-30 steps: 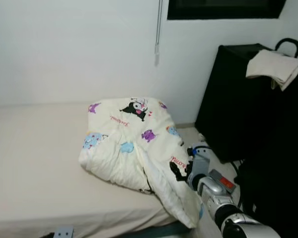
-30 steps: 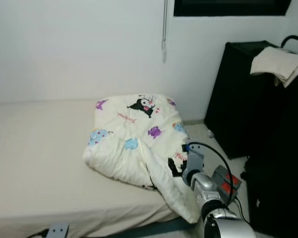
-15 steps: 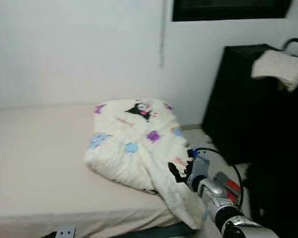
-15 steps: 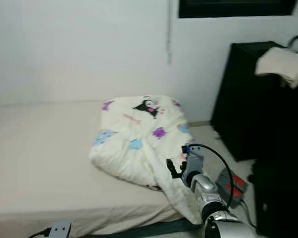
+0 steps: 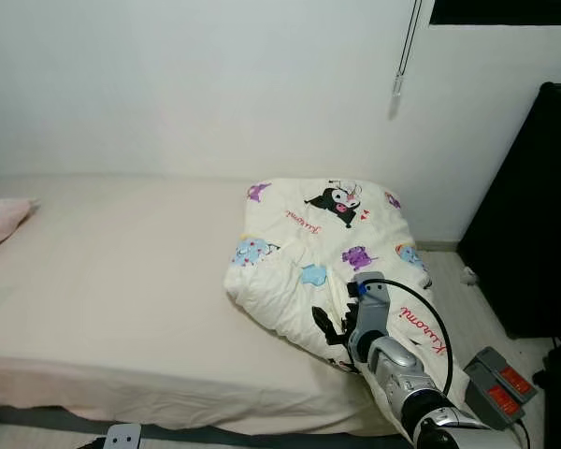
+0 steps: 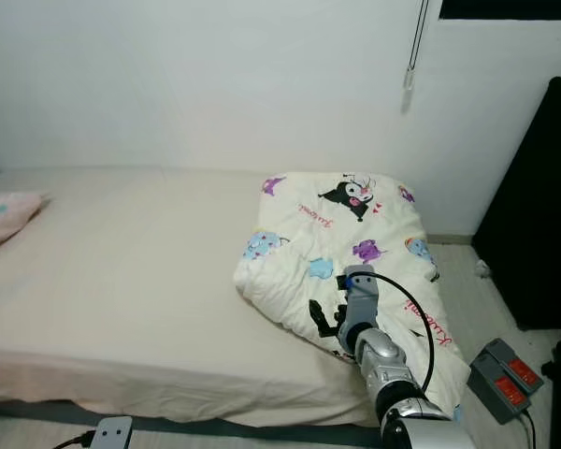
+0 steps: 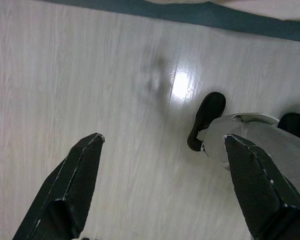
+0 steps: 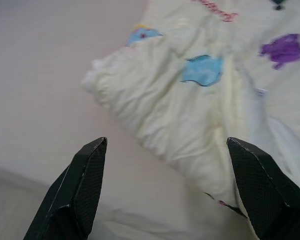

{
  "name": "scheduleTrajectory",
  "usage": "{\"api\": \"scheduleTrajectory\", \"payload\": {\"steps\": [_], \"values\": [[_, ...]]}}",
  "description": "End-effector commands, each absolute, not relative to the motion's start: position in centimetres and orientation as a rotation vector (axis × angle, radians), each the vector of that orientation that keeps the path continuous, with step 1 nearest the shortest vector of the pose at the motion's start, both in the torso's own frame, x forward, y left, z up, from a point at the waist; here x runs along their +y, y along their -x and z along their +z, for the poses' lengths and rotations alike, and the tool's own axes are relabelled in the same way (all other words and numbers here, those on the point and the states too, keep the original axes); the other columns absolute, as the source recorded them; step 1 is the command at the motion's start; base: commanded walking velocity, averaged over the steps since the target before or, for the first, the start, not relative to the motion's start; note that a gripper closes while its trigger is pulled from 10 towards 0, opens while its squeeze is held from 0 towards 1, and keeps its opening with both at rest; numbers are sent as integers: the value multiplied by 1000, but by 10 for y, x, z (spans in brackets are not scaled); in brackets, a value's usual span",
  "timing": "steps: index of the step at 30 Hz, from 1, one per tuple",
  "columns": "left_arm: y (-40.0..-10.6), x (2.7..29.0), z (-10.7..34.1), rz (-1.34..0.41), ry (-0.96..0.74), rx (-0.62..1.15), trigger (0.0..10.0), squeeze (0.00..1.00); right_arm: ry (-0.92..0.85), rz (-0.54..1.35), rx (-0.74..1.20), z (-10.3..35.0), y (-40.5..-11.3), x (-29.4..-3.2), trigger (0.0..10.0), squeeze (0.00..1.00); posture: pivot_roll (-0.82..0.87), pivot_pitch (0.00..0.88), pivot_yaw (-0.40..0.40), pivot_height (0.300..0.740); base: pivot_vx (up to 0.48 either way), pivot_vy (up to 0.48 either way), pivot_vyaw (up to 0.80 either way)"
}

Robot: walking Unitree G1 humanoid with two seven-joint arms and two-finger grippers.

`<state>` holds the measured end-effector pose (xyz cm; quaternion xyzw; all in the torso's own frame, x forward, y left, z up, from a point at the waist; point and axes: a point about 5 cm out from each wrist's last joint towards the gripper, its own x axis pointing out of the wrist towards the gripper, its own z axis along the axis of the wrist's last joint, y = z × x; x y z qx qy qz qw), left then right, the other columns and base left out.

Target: Clean up the room

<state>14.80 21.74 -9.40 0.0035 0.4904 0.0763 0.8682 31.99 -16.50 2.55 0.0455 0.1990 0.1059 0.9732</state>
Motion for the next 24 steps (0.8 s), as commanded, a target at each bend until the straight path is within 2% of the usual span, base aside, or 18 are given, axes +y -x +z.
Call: {"api": "scheduleTrajectory", "payload": {"steps": [1,4,24], "values": [[-146,218,-95,156,-3,1029,10000,0,-83,191,427,21,-317,-168,10000,0,-26,0,-13,740,0,0,0],[-146,218,-94,146,-5,1027,10000,0,-79,183,431,21,-317,-169,10000,0,-27,0,-15,740,0,0,0],[-146,217,-95,127,-6,1026,10000,0,-82,179,431,21,-317,-171,10000,0,-30,0,-17,740,307,0,0]]}}
